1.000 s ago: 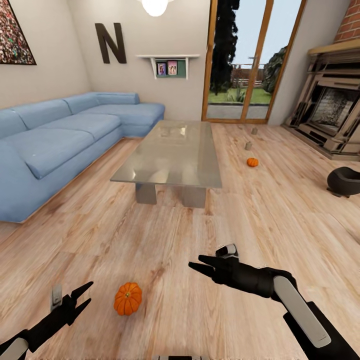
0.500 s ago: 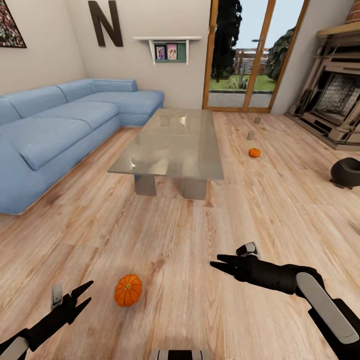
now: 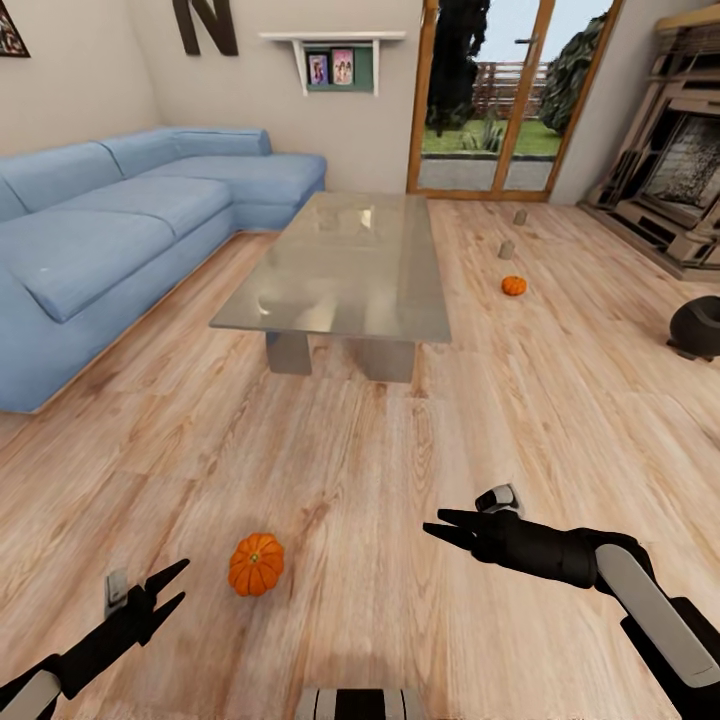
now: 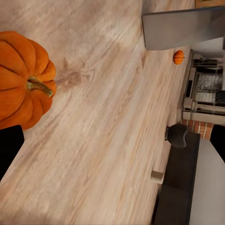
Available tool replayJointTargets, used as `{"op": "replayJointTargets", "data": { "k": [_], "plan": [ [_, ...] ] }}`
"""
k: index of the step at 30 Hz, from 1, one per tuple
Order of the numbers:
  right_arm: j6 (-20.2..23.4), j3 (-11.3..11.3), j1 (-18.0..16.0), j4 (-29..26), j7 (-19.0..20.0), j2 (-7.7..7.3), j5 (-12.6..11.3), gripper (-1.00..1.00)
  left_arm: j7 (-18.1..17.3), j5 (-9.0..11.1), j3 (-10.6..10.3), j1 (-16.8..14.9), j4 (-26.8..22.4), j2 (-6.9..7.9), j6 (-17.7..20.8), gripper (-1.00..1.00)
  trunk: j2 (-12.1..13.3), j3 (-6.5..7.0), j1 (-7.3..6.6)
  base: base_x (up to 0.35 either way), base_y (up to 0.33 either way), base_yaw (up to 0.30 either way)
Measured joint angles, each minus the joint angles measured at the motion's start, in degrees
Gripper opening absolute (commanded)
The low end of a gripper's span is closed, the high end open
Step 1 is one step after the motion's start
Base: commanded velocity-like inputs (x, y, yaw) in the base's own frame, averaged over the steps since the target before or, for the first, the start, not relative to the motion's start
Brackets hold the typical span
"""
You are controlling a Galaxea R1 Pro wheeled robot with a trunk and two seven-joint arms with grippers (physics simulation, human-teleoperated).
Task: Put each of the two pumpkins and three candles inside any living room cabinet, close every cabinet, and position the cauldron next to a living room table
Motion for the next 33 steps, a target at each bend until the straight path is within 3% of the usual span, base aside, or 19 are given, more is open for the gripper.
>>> {"op": "replayJointTargets", "data": {
  "k": [16,23,33],
  "plan": [
    [0.0,0.2,0.0,0.0,-0.2,-0.01,1.7,1.00,-1.3,0.0,-0.1,0.0,-1.2,-0.05,0.0,1.00,-0.2,-3.55,0.41,0.000,0.000,0.000],
    [0.0,0.1,0.0,0.0,0.1,-0.01,1.7,1.00,-3.8,0.0,-2.6,0.0,-1.3,-0.03,-0.1,1.00,-0.3,-5.10,0.59,0.000,0.000,0.000],
    [0.0,0.2,0.0,0.0,0.0,0.02,1.8,1.00,-4.0,0.0,-2.9,0.0,-1.3,-0.05,-0.1,1.00,-0.4,-7.32,0.85,0.000,0.000,0.000]
  ]
}}
